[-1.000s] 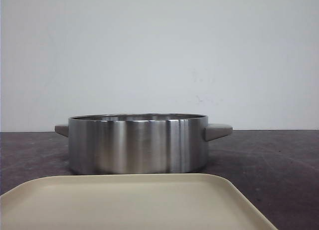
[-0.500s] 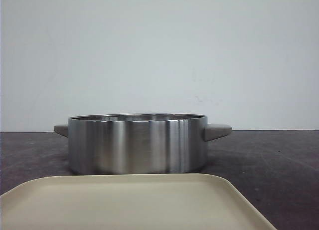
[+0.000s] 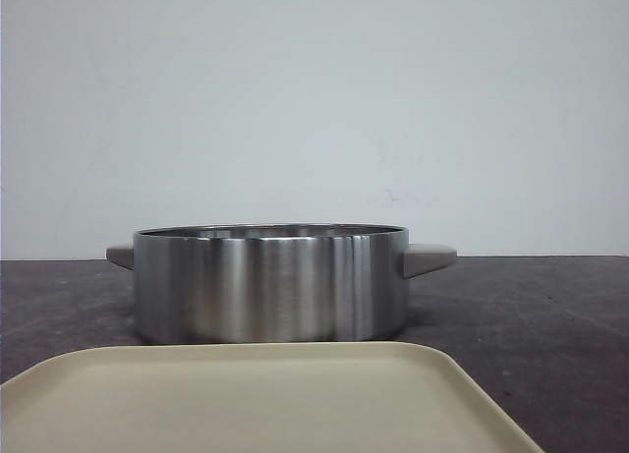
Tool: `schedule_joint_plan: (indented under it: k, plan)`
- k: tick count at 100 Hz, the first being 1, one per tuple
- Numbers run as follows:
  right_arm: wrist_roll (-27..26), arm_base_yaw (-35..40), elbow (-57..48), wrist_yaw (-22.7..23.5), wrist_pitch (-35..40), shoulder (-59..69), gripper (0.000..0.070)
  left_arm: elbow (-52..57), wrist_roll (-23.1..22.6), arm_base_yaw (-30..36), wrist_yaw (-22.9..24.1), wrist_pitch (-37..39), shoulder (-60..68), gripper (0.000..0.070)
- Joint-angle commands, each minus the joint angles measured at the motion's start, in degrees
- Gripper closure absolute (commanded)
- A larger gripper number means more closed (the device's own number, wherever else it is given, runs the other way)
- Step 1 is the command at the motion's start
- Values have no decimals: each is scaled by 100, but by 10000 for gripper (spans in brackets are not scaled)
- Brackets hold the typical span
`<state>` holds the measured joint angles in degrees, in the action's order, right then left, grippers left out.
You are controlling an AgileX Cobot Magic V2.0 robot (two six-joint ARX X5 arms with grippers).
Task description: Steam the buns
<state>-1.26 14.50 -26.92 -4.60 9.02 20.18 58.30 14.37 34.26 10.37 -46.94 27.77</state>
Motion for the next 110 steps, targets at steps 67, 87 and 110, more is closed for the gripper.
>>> schedule_joint_plan:
  k: [67, 87, 110]
  plan:
    - [0, -1163, 2621, 13, -35, -1998, 689, 57, 2, 31, 15, 57, 22, 700]
    - [90, -1163, 2621, 7, 83, -1998, 689, 57, 2, 31, 15, 57, 22, 700]
    - [83, -1176, 2621, -11, -7, -1998, 689, 57, 2, 31, 15, 57, 22, 700]
